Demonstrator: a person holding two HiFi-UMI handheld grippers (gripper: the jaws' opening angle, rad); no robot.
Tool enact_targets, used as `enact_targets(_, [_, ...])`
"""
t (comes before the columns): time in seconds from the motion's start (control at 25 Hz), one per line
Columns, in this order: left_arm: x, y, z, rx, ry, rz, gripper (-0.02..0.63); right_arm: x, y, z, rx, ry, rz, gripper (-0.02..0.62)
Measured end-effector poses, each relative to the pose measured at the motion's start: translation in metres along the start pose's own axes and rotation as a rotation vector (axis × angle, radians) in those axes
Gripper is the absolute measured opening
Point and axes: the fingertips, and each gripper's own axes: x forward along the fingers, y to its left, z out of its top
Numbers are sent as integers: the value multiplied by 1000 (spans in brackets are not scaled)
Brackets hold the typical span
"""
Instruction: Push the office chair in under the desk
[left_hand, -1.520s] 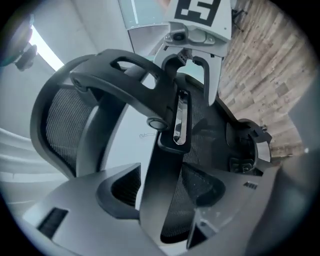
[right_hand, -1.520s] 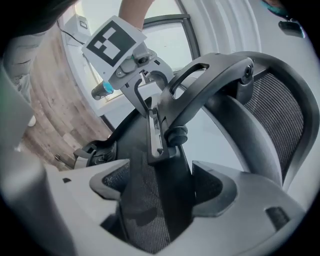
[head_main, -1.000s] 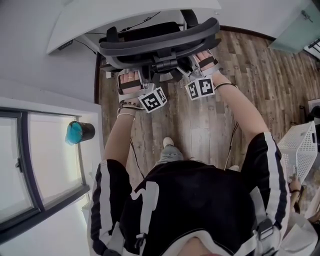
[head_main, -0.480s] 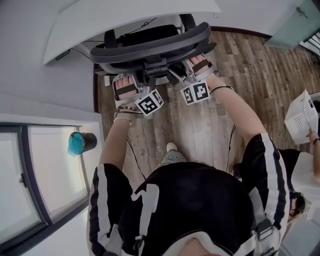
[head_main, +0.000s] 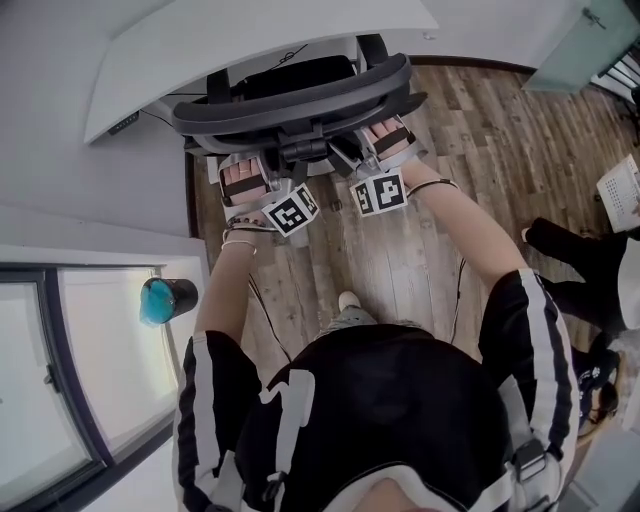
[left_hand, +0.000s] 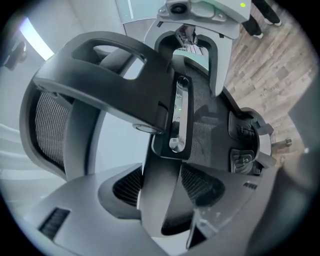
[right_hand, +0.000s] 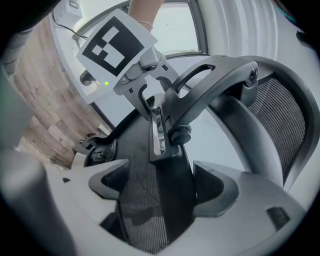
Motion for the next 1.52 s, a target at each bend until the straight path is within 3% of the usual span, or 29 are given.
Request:
enact_targets(0.2, [1,2,-5,19,-33,13,238,2,-1,5,-11,1,-11,383])
enact_targets(0.4, [-2,0,3,-10,-35,7,238,-1,1,-2,-3,10,-14,383])
enact_targets(0.68, [5,6,-6,40,-16,34,230,6,-5,5,0,24,-38,383])
enact_targets(0.88, [3,2,-7,51,-47,44,230,4,0,6,8,53,-38,383])
enact_targets(1.32, [3,0,-15,56,-15,-43,234,7,1,10,-14,98,-44,383])
enact_targets(1.52, [-3,0,-18,82,-51,-31,241,6,3,7,-79,148,-37,383])
